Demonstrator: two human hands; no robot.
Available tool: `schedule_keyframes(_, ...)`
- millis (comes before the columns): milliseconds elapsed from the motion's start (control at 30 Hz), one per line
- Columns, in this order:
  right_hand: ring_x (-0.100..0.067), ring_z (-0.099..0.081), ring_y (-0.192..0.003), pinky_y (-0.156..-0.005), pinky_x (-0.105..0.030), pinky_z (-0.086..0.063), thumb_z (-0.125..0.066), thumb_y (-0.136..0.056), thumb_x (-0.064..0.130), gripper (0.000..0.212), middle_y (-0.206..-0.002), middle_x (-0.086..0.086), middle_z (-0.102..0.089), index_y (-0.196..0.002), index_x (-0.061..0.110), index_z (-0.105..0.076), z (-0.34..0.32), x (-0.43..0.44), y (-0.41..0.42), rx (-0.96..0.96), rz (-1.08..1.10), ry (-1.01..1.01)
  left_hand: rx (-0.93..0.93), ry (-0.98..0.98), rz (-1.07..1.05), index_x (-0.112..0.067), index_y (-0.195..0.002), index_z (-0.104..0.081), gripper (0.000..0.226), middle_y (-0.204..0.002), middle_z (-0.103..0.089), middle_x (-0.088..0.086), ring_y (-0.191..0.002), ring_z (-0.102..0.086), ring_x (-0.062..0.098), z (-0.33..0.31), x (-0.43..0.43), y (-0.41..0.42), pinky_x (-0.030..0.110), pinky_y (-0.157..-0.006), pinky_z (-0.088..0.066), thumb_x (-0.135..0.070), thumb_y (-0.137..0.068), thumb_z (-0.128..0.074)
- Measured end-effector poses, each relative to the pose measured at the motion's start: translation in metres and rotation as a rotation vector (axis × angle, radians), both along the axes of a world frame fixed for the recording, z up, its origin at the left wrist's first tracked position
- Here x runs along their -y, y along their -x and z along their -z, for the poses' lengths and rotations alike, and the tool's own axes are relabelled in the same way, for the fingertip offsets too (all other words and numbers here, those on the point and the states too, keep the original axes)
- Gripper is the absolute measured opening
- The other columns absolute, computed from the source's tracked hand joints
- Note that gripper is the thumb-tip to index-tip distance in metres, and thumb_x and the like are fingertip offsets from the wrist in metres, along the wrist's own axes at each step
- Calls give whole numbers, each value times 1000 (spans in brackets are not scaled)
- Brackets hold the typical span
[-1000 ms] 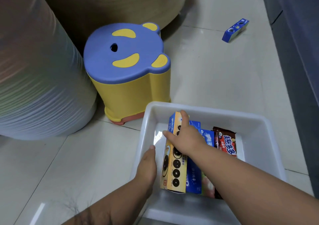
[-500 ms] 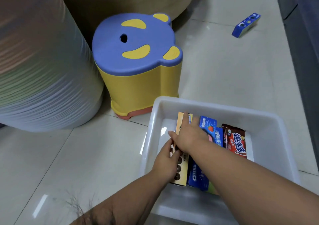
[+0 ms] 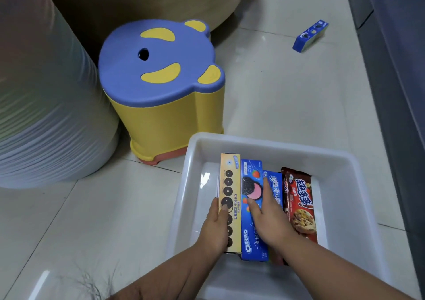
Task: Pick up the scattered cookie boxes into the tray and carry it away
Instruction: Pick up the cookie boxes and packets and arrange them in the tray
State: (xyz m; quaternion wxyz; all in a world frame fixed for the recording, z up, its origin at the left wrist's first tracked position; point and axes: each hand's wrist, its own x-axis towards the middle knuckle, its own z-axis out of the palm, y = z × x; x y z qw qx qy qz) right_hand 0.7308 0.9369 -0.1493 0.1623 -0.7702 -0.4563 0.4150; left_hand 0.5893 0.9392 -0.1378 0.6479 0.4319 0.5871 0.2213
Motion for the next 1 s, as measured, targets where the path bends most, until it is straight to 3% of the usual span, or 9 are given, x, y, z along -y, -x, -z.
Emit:
schedule_keyframes(200,-23,-56,-119,-96,-46,-50,-47,-91,43,68,-144,-1,-46,-144,44,-4,3,-9,3,-62,69,-72,97,152,-92,-34,-94,-50,19,-62,-37,-2,-40,-32,7,-7,-7,0,20,-42,-27,-27,-100,-34)
schedule_keyframes(367,-20,-44,-129,-105,-36,-42,-47,-94,38,66,-147,-5,-36,-149,24,-14,-10,-7,-1,42,66,-63,57,277,-115,-19,-131,-40,38,-86,-59,29,-50,-56,26,-10,-16,3,31,-53,-50,-23,-93,-42)
schedule_keyframes(433,-15,-45,-124,-96,-29,-44,-47,-94,36,54,-141,-3,-42,-143,20,-30,-29,-7,-9,184,9,-105,-6,187,-147,-20,-127,-40,39,-75,-57,19,-48,-52,22,-16,-24,3,30,-48,-47,-19,-88,-46)
schedule_keyframes(533,-13,-49,-118,-87,-28,-43,-46,-92,31,41,-131,5,-50,-132,26,-44,-75,-25,-32,437,-219,-110,-189,-105,-91,-24,-118,-47,35,-106,-59,6,-87,-64,26,-44,-47,0,43,-78,-55,-20,-83,-52)
schedule_keyframes(567,-14,-50,-118,-87,-29,-43,-46,-91,30,41,-130,7,-52,-132,28,-44,-96,-38,-41,508,-305,-108,-177,-163,-70,-22,-114,-51,30,-109,-58,5,-90,-63,23,-60,-56,-3,44,-82,-53,-20,-85,-53)
schedule_keyframes(667,-15,-52,-116,-87,-32,-46,-46,-91,31,41,-126,7,-55,-131,30,-43,-171,-89,-63,660,-468,-128,-14,-200,-86,-20,-105,-56,18,-90,-59,3,-74,-58,19,-122,-87,-8,42,-79,-56,-25,-87,-54)
schedule_keyframes(767,-18,-55,-108,-82,-32,-46,-47,-91,32,37,-118,5,-59,-127,29,-46,-246,-132,-78,734,-409,-200,1,-264,-114,-15,-105,-55,16,-74,-53,-8,-64,-49,3,-184,-125,-16,10,-58,-42,-22,-91,-54)
schedule_keyframes(867,-18,-57,-100,-76,-32,-42,-48,-90,34,36,-113,5,-59,-125,29,-47,-286,-152,-102,706,-211,-252,-11,-331,-133,-12,-103,-57,17,-71,-52,-11,-61,-46,-1,-227,-166,-36,10,-52,-36,-23,-90,-56)
schedule_keyframes(1000,-19,-59,-94,-76,-32,-44,-50,-87,34,39,-109,6,-61,-126,29,-46,-273,-184,-157,658,-14,-301,-55,-408,-186,-14,-94,-56,12,-67,-51,-10,-60,-47,4,-232,-231,-75,15,-52,-38,-25,-89,-56)
